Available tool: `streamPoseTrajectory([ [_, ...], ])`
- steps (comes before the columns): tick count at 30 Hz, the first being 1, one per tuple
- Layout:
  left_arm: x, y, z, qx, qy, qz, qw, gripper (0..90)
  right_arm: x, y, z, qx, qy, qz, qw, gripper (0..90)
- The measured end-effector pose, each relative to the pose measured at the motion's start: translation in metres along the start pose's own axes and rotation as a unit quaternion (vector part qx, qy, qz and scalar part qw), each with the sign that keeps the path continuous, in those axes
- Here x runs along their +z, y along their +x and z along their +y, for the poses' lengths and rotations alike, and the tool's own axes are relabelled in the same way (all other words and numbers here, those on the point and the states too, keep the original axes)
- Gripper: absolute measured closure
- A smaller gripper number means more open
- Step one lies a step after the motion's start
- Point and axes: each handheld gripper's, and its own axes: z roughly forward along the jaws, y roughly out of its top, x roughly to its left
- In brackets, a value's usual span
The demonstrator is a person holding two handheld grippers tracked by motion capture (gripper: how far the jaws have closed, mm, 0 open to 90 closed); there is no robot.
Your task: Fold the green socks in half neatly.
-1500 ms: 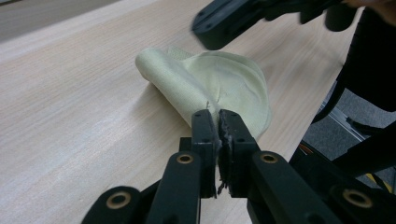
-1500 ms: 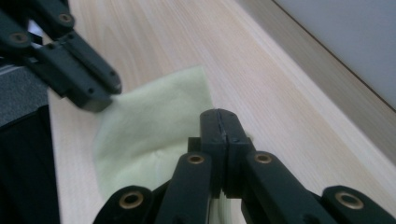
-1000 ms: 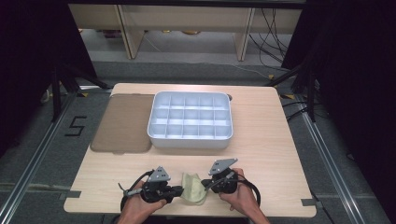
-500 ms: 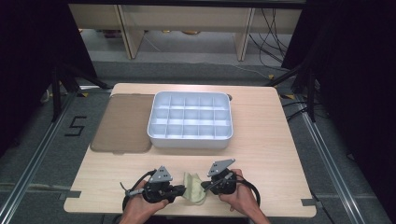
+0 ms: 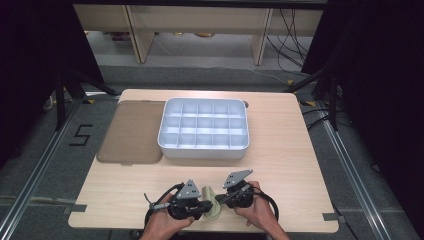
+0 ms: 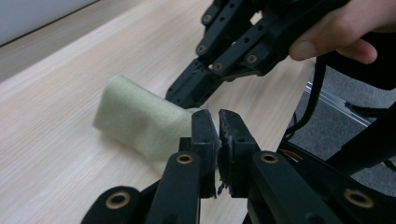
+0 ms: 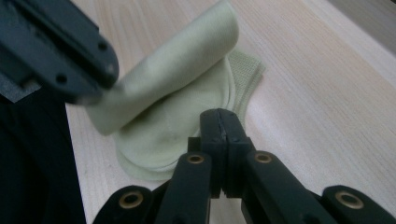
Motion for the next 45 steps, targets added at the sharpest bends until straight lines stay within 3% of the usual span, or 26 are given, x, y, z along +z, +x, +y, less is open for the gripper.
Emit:
streamPoseTrajectory([
  [1, 0.004, -0.002, 0.001, 0.012, 0.006, -0.001, 0.9999, 84.6, 0.0, 0.0, 0.0, 0.002, 0.001, 0.001, 1.0, 90.0],
  [3, 0.007, -0.003, 0.001, 0.009, 0.007, -0.006, 0.9999, 84.6, 0.0, -0.001, 0.0, -0.001, 0.0, 0.003, 1.0, 90.0],
  [4, 0.011, -0.003, 0.001, 0.021, 0.015, -0.006, 0.9996, 84.7, 0.0, -0.002, 0.0, -0.005, -0.002, 0.004, 1.0, 90.0],
  [9, 0.021, -0.005, -0.001, 0.015, 0.028, -0.011, 0.9994, 84.6, -0.005, -0.006, -0.001, 0.021, -0.01, -0.008, 0.9997, 89.6],
  [10, 0.022, -0.004, 0.0, 0.027, 0.031, -0.013, 0.9991, 84.6, -0.007, -0.009, -0.001, 0.016, -0.014, -0.016, 0.9997, 89.5],
  [11, 0.025, -0.006, -0.001, 0.013, 0.028, -0.015, 0.9994, 84.6, -0.009, -0.01, 0.0, 0.02, -0.014, -0.018, 0.9995, 89.5],
  [14, 0.027, -0.006, 0.0, 0.023, 0.035, -0.015, 0.999, 84.5, -0.018, -0.014, 0.002, 0.02, -0.04, -0.027, 0.9986, 89.5],
  [16, 0.028, -0.005, 0.0, 0.028, 0.035, -0.015, 0.9989, 84.5, -0.021, -0.014, 0.003, 0.02, -0.045, -0.026, 0.9984, 89.6],
  [17, 0.03, -0.006, -0.001, 0.016, 0.034, -0.014, 0.9992, 84.5, -0.025, -0.012, 0.005, 0.03, -0.06, -0.022, 0.9975, 89.6],
  [22, 0.032, -0.005, -0.001, 0.026, 0.036, -0.015, 0.9989, 84.4, -0.028, -0.009, 0.01, 0.013, -0.081, -0.014, 0.9965, 89.6],
  [23, 0.032, -0.005, -0.002, 0.028, 0.038, -0.013, 0.9988, 84.4, -0.029, -0.006, 0.012, 0.018, -0.079, -0.007, 0.9967, 89.6],
  [25, 0.033, -0.005, -0.002, 0.027, 0.038, -0.014, 0.9988, 84.4, -0.026, -0.003, 0.016, 0.002, -0.092, 0.007, 0.9957, 89.6],
  [29, 0.033, -0.006, -0.002, 0.023, 0.037, -0.012, 0.999, 84.3, -0.021, 0.001, 0.019, 0.002, -0.085, 0.018, 0.9962, 89.6],
  [30, 0.035, -0.008, -0.003, 0.009, 0.029, -0.013, 0.9994, 84.3, -0.019, 0.001, 0.019, 0.001, -0.08, 0.019, 0.9966, 89.6],
  [31, 0.033, -0.006, -0.002, 0.031, 0.041, -0.011, 0.9986, 84.2, -0.017, 0.001, 0.019, -0.006, -0.077, 0.021, 0.9968, 89.7],
  [32, 0.033, -0.006, -0.002, 0.031, 0.041, -0.011, 0.9986, 84.1, -0.017, 0.001, 0.019, -0.006, -0.077, 0.021, 0.9968, 89.7],
  [33, 0.034, -0.008, -0.003, 0.013, 0.032, -0.012, 0.9993, 83.9, -0.012, 0.0, 0.018, -0.005, -0.062, 0.018, 0.9979, 89.7],
  [36, 0.032, -0.006, -0.002, 0.018, 0.032, -0.019, 0.9991, 80.0, -0.003, -0.004, 0.011, 0.013, -0.032, 0.01, 0.9993, 90.0],
  [38, 0.031, -0.006, -0.002, 0.017, 0.028, -0.022, 0.9992, 77.0, -0.001, -0.007, 0.01, 0.012, -0.034, 0.014, 0.9993, 90.0],
  [39, 0.029, -0.005, -0.001, 0.007, 0.024, -0.022, 0.9995, 75.9, -0.001, -0.007, 0.01, 0.013, -0.032, 0.014, 0.9993, 90.0],
  [40, 0.026, -0.003, 0.001, 0.016, 0.02, -0.024, 0.9994, 75.9, -0.001, -0.007, 0.01, 0.013, -0.032, 0.014, 0.9993, 90.0],
  [41, 0.02, -0.001, 0.004, 0.001, 0.009, -0.02, 0.9998, 74.4, -0.001, -0.007, 0.01, 0.016, -0.032, 0.014, 0.9993, 90.0],
  [43, 0.015, 0.003, 0.006, 0.0, -0.003, -0.026, 0.9997, 74.4, -0.001, -0.008, 0.01, 0.015, -0.033, 0.012, 0.9993, 90.0],
  [45, 0.013, 0.003, 0.006, -0.016, -0.007, -0.018, 0.9997, 75.3, -0.001, -0.009, 0.009, 0.015, -0.035, 0.013, 0.9992, 90.0],
])
